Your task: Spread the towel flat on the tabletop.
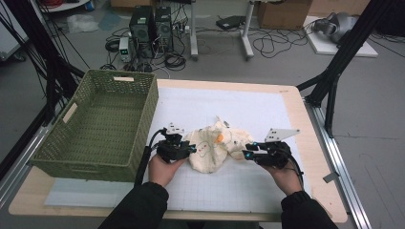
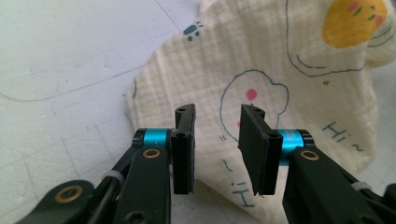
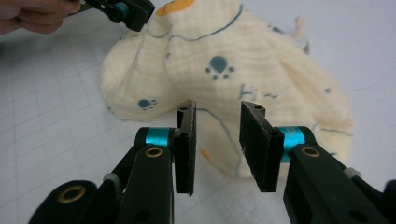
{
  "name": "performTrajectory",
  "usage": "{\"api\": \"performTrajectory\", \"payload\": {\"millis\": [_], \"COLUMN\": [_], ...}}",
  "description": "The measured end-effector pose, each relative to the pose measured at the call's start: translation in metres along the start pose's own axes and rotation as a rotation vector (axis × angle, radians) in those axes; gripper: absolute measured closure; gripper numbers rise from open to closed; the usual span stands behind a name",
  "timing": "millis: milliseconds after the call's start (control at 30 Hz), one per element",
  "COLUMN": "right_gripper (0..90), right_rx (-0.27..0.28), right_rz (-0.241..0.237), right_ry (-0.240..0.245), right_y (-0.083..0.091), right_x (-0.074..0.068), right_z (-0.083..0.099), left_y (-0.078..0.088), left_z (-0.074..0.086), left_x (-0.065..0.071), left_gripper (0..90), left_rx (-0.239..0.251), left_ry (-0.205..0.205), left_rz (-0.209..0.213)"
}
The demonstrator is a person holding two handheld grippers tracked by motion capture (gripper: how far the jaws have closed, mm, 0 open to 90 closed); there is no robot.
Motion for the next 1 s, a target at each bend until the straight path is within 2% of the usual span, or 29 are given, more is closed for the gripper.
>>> {"api": "performTrajectory", "payload": {"millis": [133, 167, 267, 400, 500, 600, 633, 767, 867, 1000], "right_gripper": [64.4, 61.0, 58.6, 57.6, 58.2, 62.0, 64.4, 74.8, 83.8, 85.6], "right_rx": [-0.032, -0.05, -0.072, -0.102, -0.119, -0.121, -0.119, -0.118, -0.117, -0.114], "right_rz": [-0.013, -0.007, 0.002, 0.021, 0.029, 0.038, 0.042, 0.053, 0.042, 0.014], "right_ry": [0.026, 0.028, 0.029, 0.022, 0.024, 0.024, 0.025, 0.037, 0.044, 0.048], "right_y": [-0.01, -0.017, -0.024, -0.036, -0.043, -0.048, -0.049, -0.05, -0.049, -0.046], "right_x": [-0.009, -0.011, -0.011, -0.009, -0.007, -0.006, -0.005, -0.002, -0.001, -0.003], "right_z": [0.006, 0.009, 0.011, 0.016, 0.017, 0.018, 0.017, 0.018, 0.018, 0.018], "left_y": [-0.003, -0.004, -0.008, -0.014, -0.017, -0.02, -0.02, -0.021, -0.022, -0.019], "left_z": [0.003, 0.004, 0.007, 0.012, 0.013, 0.013, 0.013, 0.014, 0.014, 0.012], "left_x": [0.0, 0.0, -0.001, -0.001, -0.001, -0.001, -0.001, 0.0, 0.002, 0.004], "left_gripper": [70.4, 70.8, 70.5, 66.9, 67.0, 71.4, 72.8, 81.3, 85.8, 87.6], "left_rx": [-0.025, -0.032, -0.06, -0.093, -0.1, -0.1, -0.105, -0.102, -0.103, -0.094], "left_ry": [-0.009, -0.011, -0.005, -0.017, -0.026, -0.04, -0.052, -0.055, -0.059, -0.056], "left_rz": [0.005, 0.007, 0.024, 0.016, 0.012, 0.003, -0.002, -0.001, 0.003, 0.006]}}
Point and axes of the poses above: each handheld gripper's, and its own axes: y roughly backward along the jaws, z roughly out of its underside, x roughly to its right, the point moved 7 cm from there along -y, roughly forward along the jaws, and after that the axes turned 15 degrees about z, right-handed, at the moved point
